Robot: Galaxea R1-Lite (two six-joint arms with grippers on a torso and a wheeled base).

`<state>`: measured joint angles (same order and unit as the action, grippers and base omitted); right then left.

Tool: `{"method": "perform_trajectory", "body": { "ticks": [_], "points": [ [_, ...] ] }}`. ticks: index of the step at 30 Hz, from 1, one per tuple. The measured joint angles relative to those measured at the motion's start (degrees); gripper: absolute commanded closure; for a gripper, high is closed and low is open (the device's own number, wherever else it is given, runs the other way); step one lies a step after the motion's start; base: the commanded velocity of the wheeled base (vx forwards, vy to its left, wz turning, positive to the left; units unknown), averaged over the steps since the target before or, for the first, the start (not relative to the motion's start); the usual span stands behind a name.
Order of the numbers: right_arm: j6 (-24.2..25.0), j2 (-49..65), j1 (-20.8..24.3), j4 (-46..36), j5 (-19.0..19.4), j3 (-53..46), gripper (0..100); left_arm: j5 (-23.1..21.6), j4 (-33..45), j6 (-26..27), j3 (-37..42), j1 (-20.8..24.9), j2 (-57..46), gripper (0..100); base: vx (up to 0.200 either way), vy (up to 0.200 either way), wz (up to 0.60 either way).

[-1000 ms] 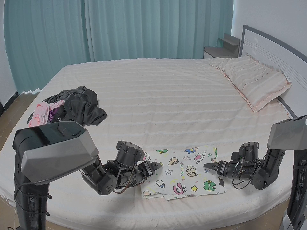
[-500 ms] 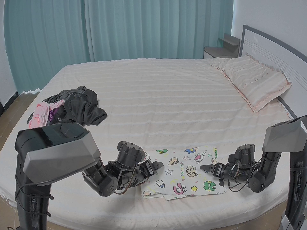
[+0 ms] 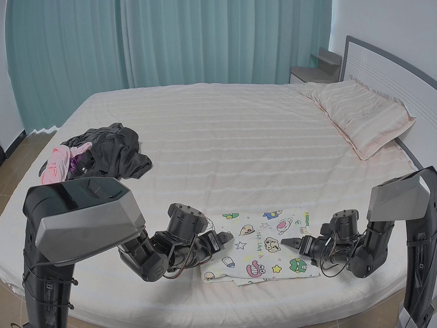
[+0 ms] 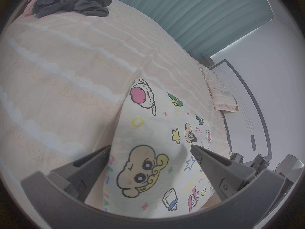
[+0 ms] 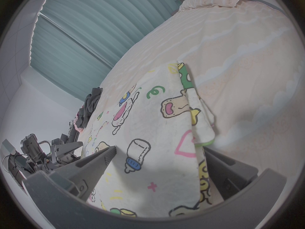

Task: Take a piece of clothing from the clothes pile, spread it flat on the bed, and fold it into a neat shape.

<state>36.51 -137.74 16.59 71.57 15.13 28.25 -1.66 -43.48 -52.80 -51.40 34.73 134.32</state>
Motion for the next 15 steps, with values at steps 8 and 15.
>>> {"method": "perform_trajectory", "body": {
  "ticks": [8, 15],
  "points": [
    [0.0, -0.62, 0.18, -0.07, 0.0, 0.56, 100, 0.07, 0.0, 0.0, -0.15, 0.18, 0.09, 100, 0.0, 0.0, 0.0],
    [0.11, -0.77, 0.63, -0.51, 0.06, 0.48, 100, -0.04, -0.04, -0.02, -0.04, 0.18, 0.09, 100, 0.0, 0.0, 0.0]
  ]
}}
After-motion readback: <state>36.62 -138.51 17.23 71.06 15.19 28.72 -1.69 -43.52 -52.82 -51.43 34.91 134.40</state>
